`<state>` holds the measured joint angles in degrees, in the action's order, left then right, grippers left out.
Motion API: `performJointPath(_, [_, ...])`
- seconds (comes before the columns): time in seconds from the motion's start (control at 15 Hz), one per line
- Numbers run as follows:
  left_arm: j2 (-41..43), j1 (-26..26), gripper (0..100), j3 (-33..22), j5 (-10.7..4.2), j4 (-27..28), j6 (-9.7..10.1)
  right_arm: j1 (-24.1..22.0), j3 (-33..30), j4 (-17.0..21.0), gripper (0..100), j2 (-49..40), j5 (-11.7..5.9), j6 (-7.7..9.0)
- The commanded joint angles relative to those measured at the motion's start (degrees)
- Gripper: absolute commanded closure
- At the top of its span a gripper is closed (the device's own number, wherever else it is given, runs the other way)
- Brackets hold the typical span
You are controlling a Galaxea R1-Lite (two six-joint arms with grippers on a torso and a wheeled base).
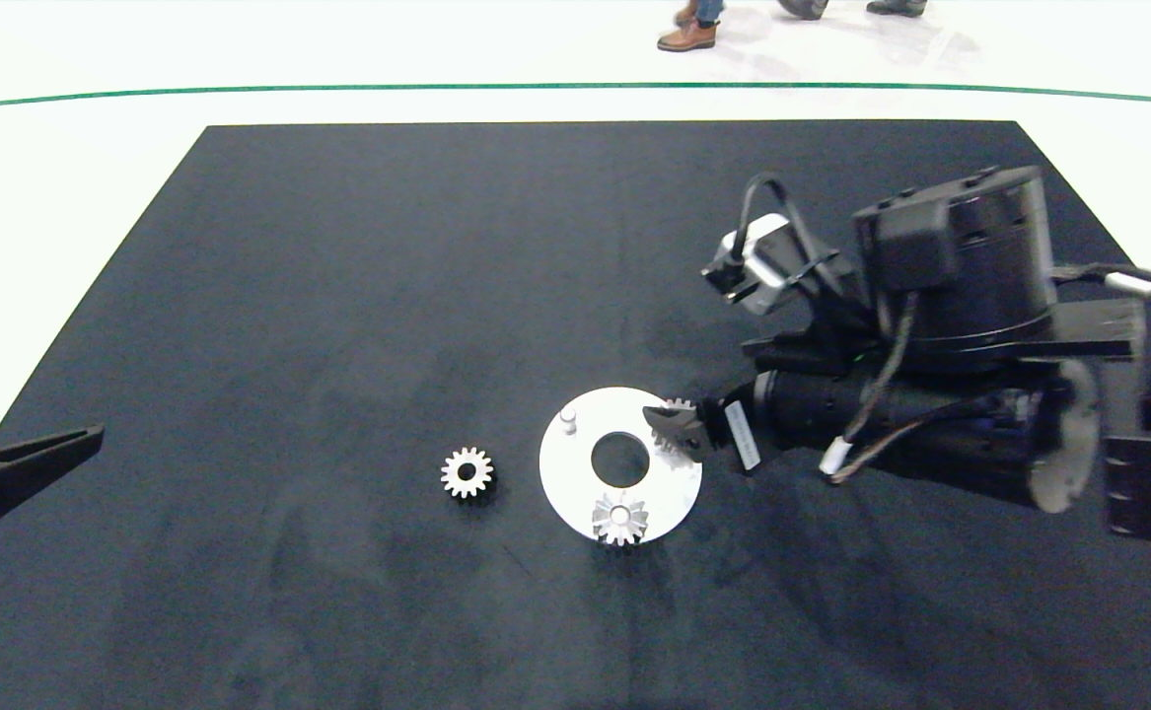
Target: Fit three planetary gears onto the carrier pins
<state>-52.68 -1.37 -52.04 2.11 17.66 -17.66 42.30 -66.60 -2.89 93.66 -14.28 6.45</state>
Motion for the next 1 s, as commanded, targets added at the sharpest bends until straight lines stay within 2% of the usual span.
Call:
performJointPath(0.07, [-0.23, -1.1, 0, 1.15, 0.09, 2.29, -0.88, -8.82, 5.6, 10.27, 0, -21.41, -0.31, 0.14])
performJointPath(0.2, [-0.15, -4.0, 0, 1.68, 0.18, 4.22, -1.23, -14.62, 5.6, 12.91, 0, -26.07, -0.05, 0.23])
performJointPath(0.27, [-0.32, -7.34, 0, 2.3, 0.09, 5.1, -1.14, -17.52, 5.69, 15.28, 0, -28.8, 0.04, 0.32])
performJointPath(0.33, [-1.03, -10.68, 0, 3.88, -0.35, 5.01, -1.06, -19.01, 5.86, 19.41, 0, -32.22, 0.04, 0.49])
performJointPath(0.4, [-1.9, -12.43, 0, 4.67, -1.76, 5.01, -0.97, -19.1, 6.57, 22.14, 0, -33.81, -0.05, 0.49])
performJointPath(0.47, [-2.43, -14.1, 0, 5.11, -2.81, 5.01, -0.88, -19.1, 7.1, 23.1, 0, -34.33, -0.14, 0.58])
performJointPath(0.53, [-4.28, -16.65, 0, 5.55, -4.13, 4.84, -0.18, -19.19, 7.27, 23.28, 0, -34.25, -0.23, 0.58])
performJointPath(0.73, [-9.81, -18.76, 0, 5.81, -4.39, 3.17, 1.32, -19.45, 7.1, 23.02, 0, -33.28, -0.14, 0.67])
performJointPath(0.87, [-11.57, -21.84, 0, 5.81, -5.54, 0.62, 2.81, -19.45, 6.74, 22.75, 0, -31.87, -0.14, 0.93])
performJointPath(0.93, [-12.19, -23.24, 0, 5.81, -6.77, 0.53, 2.99, -19.45, 6.66, 22.66, 0, -31.87, -0.14, 0.93])
performJointPath(1.0, [-13.86, -24.39, 0, 5.72, -8.96, 0.0, 2.9, -19.54, 6.66, 22.75, 0, -31.96, -0.14, 1.02])
